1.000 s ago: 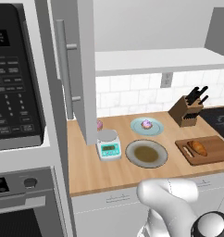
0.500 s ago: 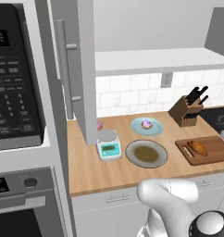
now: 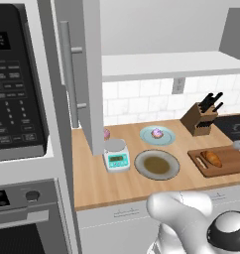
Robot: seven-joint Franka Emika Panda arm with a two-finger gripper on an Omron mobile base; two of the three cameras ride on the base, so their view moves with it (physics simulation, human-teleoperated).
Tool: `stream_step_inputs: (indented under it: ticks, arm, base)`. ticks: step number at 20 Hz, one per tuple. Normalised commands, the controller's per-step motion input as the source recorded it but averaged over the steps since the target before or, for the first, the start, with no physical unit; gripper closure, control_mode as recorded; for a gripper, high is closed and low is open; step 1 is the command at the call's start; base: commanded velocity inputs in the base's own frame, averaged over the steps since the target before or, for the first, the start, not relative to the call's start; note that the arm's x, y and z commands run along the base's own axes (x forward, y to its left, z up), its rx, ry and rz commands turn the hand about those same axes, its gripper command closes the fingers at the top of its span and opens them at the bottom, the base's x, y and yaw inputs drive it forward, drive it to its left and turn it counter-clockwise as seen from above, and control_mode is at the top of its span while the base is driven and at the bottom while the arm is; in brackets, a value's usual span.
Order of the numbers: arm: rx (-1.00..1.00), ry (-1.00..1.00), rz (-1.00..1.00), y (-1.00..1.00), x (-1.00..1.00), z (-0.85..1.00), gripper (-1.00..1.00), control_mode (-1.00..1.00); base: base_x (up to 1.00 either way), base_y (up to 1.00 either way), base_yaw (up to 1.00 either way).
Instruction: From the different types of pastries on the counter, select a croissant and place it on the cutting board. Then retrieve a jar of jam from the cabinet and place it alongside the croissant on the cutting board.
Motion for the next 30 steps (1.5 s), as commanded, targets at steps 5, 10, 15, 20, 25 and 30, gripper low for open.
stream_step_inputs:
  ticks: [5,10,15,20,25,30]
  arm:
    - [-0.04,0.0,0.02,-0.34,0.17,-0.16,1.0,-1.0]
    - [-0.08,0.02,0.0,-0.14,0.33,-0.31,1.0,-1.0]
    - [-0.08,0.03,0.0,-0.12,0.29,-0.41,1.0,-1.0]
    - [-0.03,0.02,0.0,-0.14,0.2,-0.2,1.0,-1.0]
    - [0.0,0.05,0.0,-0.17,0.02,-0.04,1.0,-1.0]
    - [-0.01,0.0,0.0,-0.03,0.0,-0.19,1.0,-1.0]
  base:
    - [0.0,0.0,0.0]
    - [0.0,0.0,0.0]
    - [0.0,0.0,0.0]
    - [0.0,0.0,0.0]
    - [0.0,0.0,0.0]
    - [0.0,0.0,0.0]
